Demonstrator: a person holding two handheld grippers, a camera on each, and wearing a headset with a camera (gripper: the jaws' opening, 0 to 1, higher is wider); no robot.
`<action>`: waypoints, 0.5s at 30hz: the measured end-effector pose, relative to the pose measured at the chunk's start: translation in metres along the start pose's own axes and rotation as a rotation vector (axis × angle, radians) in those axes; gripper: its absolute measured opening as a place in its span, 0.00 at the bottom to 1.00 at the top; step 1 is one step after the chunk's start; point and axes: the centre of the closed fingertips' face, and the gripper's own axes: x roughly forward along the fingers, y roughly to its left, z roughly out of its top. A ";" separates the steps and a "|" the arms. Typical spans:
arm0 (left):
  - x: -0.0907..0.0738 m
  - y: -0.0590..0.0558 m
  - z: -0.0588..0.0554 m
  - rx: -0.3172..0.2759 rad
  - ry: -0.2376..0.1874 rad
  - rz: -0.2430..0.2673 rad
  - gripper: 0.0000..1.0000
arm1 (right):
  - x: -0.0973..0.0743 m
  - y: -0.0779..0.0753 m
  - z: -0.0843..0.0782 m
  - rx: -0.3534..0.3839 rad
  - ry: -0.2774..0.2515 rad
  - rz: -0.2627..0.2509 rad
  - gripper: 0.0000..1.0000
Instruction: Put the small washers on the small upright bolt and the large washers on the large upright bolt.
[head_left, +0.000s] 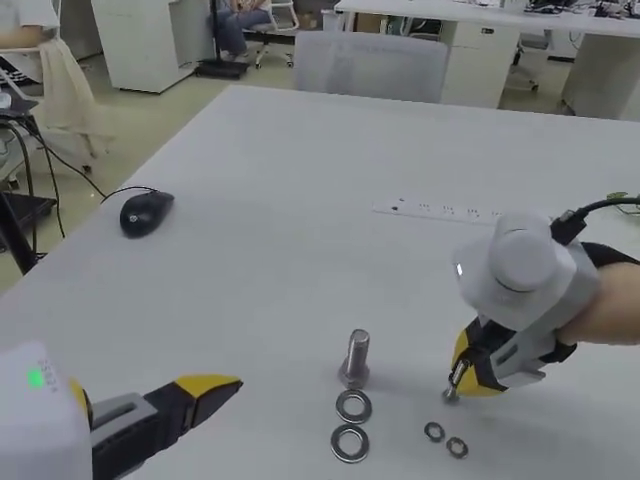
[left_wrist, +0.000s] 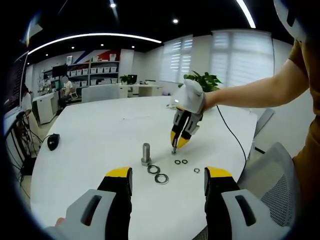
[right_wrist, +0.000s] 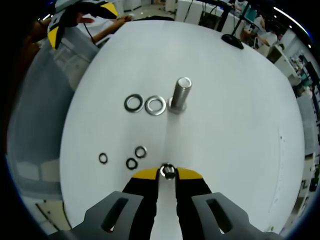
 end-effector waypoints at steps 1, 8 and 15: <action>0.000 0.000 0.000 0.000 0.001 0.001 0.57 | 0.001 0.000 0.000 -0.003 -0.001 -0.002 0.13; 0.001 0.001 0.000 -0.002 0.003 0.004 0.57 | 0.011 0.002 -0.002 0.000 -0.007 0.006 0.13; 0.000 0.000 -0.002 -0.005 0.007 0.004 0.57 | 0.018 0.003 -0.006 -0.007 -0.009 0.000 0.13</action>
